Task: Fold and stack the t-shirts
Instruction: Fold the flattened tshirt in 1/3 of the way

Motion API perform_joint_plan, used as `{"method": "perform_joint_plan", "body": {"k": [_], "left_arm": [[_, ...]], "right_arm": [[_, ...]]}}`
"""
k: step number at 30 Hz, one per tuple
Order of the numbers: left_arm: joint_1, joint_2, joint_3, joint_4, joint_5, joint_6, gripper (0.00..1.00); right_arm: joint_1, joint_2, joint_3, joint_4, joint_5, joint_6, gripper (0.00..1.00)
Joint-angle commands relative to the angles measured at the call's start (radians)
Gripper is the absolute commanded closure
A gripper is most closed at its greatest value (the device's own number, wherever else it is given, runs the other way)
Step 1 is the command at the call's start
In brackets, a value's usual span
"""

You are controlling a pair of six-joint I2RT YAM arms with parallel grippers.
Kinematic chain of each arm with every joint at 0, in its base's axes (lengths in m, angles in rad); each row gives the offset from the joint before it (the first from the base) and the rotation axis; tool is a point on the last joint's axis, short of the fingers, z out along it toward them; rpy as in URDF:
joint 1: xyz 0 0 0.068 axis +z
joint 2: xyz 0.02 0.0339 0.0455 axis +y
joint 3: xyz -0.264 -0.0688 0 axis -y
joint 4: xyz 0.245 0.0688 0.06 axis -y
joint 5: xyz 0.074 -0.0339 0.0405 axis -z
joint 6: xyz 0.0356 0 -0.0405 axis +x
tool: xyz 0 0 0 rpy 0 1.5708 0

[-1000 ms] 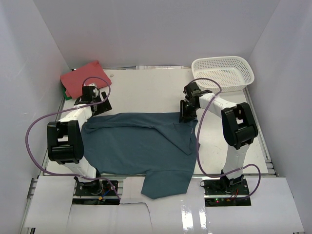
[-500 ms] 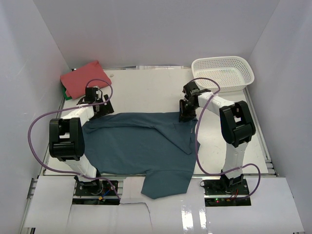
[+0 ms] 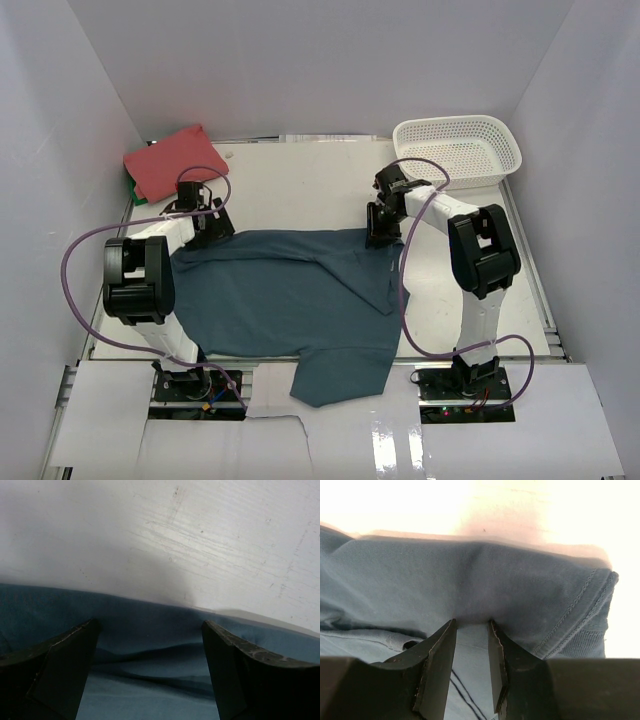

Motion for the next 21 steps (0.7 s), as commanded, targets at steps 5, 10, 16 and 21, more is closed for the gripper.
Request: {"method": "perform_joint_plan", "body": {"k": [5,10,16,21], "left_arm": [[-0.005,0.080,0.052,-0.018,0.021,-0.030,0.05],[-0.005,0.131,0.094,-0.022,0.031,-0.047,0.06],[-0.010,0.184,0.133,-0.014,0.071,-0.067,0.07],[-0.070,0.224,0.165,-0.008,0.064,-0.087,0.07]], "right_arm": [[-0.031,0.116,0.062,0.004,0.035,-0.007,0.62],[-0.071,0.182,0.156,-0.040,0.052,-0.007,0.62],[-0.144,0.228,0.241,-0.074,0.056,-0.016,0.62],[-0.213,0.237,0.290,-0.104,0.075,-0.032,0.62]]}}
